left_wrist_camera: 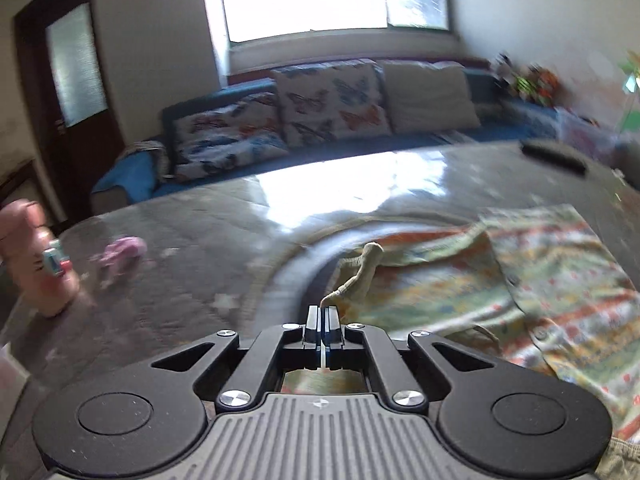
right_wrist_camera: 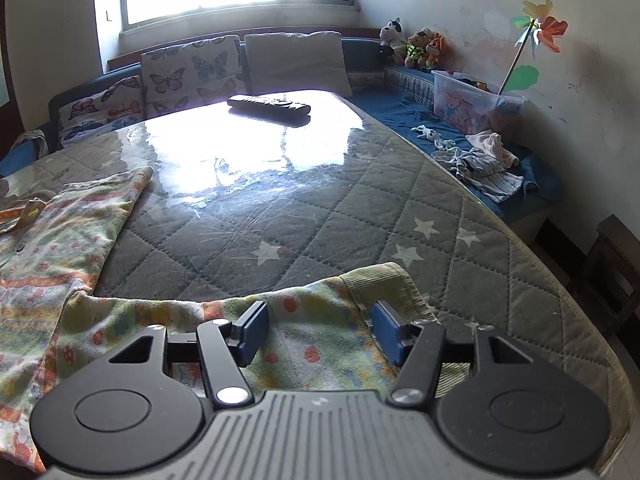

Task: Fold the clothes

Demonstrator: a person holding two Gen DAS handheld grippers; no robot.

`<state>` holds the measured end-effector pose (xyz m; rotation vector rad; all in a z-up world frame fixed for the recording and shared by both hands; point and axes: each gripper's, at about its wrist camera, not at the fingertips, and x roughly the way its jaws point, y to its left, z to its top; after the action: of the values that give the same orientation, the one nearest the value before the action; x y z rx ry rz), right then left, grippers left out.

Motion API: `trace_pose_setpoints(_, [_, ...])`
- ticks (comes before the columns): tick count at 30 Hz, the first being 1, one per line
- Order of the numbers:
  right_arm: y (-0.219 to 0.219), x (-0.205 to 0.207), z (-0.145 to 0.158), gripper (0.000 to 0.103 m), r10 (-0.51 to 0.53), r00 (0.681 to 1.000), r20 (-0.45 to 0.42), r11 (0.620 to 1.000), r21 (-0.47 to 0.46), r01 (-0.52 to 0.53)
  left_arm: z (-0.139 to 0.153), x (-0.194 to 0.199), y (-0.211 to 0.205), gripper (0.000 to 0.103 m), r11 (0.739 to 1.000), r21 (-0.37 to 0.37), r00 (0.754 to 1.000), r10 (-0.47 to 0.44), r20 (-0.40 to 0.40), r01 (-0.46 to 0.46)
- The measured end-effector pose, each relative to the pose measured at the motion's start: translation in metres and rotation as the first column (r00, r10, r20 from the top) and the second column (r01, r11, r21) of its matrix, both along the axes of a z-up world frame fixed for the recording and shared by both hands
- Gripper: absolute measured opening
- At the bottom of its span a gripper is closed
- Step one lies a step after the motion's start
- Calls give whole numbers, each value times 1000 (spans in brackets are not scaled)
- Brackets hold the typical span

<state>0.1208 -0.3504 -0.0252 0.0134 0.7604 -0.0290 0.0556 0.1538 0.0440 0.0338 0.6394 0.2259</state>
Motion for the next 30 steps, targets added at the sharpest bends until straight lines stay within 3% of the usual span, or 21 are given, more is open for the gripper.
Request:
trace_pose_setpoints(5, [1, 0, 0, 60, -8, 1000, 3, 1000, 2, 8, 9, -48, 50, 1, 981, -44, 980, 189, 56, -187])
trace_pose_setpoints(11, [3, 1, -1, 63, -8, 1000, 4, 1000, -1, 8, -16, -85, 93, 1, 935, -85, 938, 346, -6, -345])
trace_pose_setpoints(16, [3, 0, -2, 64, -10, 1000, 15, 1000, -1, 10, -40, -106, 107, 2, 903, -120, 911, 406, -69, -412])
trace_pose_setpoints(22, [8, 5, -3, 67, 3, 1000, 18, 1000, -10, -2, -46, -120, 117, 0, 868, -109, 874, 477, -88, -484])
trace_pose_setpoints(24, [10, 6, -3, 67, 0, 1000, 20, 1000, -12, 0, -42, -124, 117, 0, 870, -100, 875, 477, -85, -484])
trace_pose_setpoints(30, [7, 4, -3, 67, 2, 1000, 24, 1000, 6, -2, -25, -113, 112, 6, 904, -64, 907, 420, -41, -422])
